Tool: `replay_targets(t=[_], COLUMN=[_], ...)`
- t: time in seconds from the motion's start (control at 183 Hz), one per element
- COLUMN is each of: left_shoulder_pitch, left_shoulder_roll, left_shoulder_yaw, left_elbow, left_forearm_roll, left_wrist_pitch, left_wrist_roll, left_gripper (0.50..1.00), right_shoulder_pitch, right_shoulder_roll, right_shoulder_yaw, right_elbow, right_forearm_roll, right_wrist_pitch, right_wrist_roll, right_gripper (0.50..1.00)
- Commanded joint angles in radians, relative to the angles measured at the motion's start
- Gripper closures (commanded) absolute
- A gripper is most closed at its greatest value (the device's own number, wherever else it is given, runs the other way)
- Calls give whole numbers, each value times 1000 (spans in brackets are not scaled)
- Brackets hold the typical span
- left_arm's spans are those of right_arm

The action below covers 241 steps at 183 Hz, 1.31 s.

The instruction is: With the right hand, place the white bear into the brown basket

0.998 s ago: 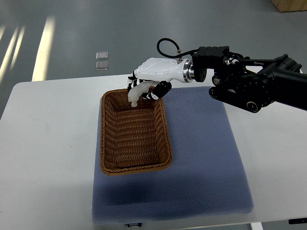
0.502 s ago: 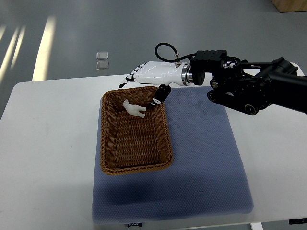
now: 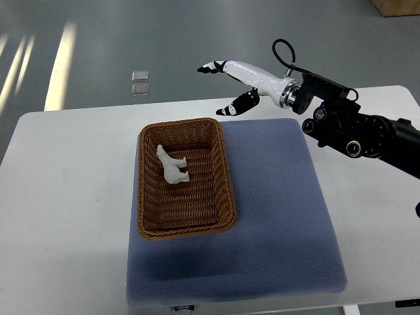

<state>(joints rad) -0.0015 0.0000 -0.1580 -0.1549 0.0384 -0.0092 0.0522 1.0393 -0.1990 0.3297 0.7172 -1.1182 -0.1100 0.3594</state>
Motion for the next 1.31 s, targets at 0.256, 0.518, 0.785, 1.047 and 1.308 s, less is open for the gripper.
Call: replay_targets(t=[0.256, 0.518, 0.785, 1.047, 1.308], left_shoulder_pitch=[0, 0, -2, -2, -2], left_shoulder_roll=[0, 0, 0, 0, 0], left_shoulder_yaw=[0, 0, 0, 0, 0], left_elbow=[0, 0, 0, 0, 0], left_forearm_roll=[0, 0, 0, 0, 0], left_wrist_pitch=[0, 0, 0, 0, 0], left_wrist_roll=[0, 0, 0, 0, 0], left_gripper=[500, 500, 500, 500, 500], right_shoulder_pitch=[-191, -202, -225, -236, -259], right_shoulder_roll=[10, 9, 16, 21, 21], right_shoulder_yaw=[311, 351, 402, 393, 381], right_elbow=[-13, -12, -10, -8, -7], right_forearm_roll=[521, 893, 989, 980, 969], right_wrist_pitch=[-99, -160, -148, -132, -132], right_wrist_roll=[-76, -76, -76, -65, -63], right_gripper=[638, 638, 574, 574, 574])
